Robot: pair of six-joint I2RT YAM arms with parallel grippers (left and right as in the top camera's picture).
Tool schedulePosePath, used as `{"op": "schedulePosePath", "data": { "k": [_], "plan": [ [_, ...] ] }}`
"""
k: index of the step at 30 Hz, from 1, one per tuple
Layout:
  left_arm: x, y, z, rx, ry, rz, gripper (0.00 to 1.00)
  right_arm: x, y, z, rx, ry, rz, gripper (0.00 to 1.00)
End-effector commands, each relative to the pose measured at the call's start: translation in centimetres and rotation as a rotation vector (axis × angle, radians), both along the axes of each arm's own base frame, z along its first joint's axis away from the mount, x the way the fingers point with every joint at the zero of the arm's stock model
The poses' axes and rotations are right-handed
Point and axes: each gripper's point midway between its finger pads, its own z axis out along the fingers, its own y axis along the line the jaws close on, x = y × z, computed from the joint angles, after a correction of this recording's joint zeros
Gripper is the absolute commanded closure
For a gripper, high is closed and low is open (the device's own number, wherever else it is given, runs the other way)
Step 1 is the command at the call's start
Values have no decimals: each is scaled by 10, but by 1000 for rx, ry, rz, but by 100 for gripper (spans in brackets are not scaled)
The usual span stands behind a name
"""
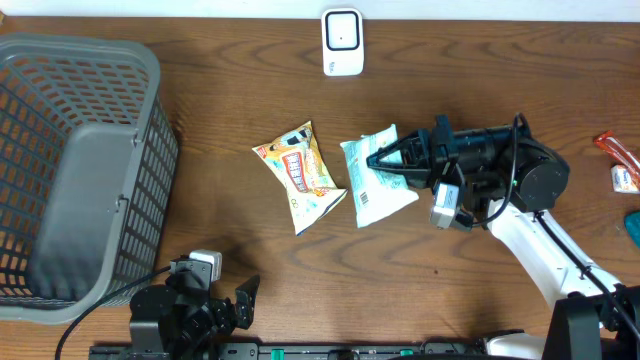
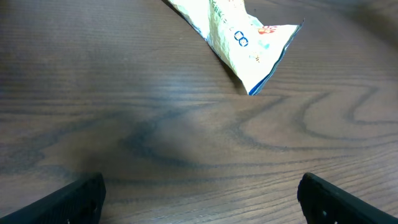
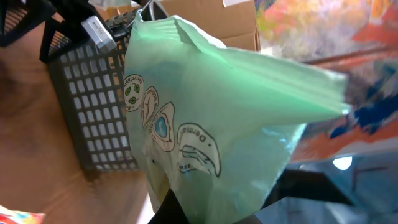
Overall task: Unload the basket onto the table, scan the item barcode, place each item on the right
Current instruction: 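Lift and rotate the wipes pack with the right gripper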
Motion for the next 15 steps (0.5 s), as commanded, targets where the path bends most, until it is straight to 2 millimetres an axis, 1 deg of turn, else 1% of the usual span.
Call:
{"op": "schedulePosePath", "data": {
  "k": [1,5,11,12,15],
  "plan": [
    [-3,-2,-2,-6,12,-10,1,-13,1,12,23,-181,19,99],
    [-3,-2,-2,-6,12,-10,1,-15,1,14,28,-205,19,99],
    [-3,-2,-2,-6,12,-10,2,-27,-1,26,28,-204,21,99],
    [-3,-2,-2,-6,12,-10,1,-28,-2,27,26,-190,20,99],
    [-3,-2,-2,-6,12,-10,1,-28,-4,28,-8,-5,14,99]
  ]
}}
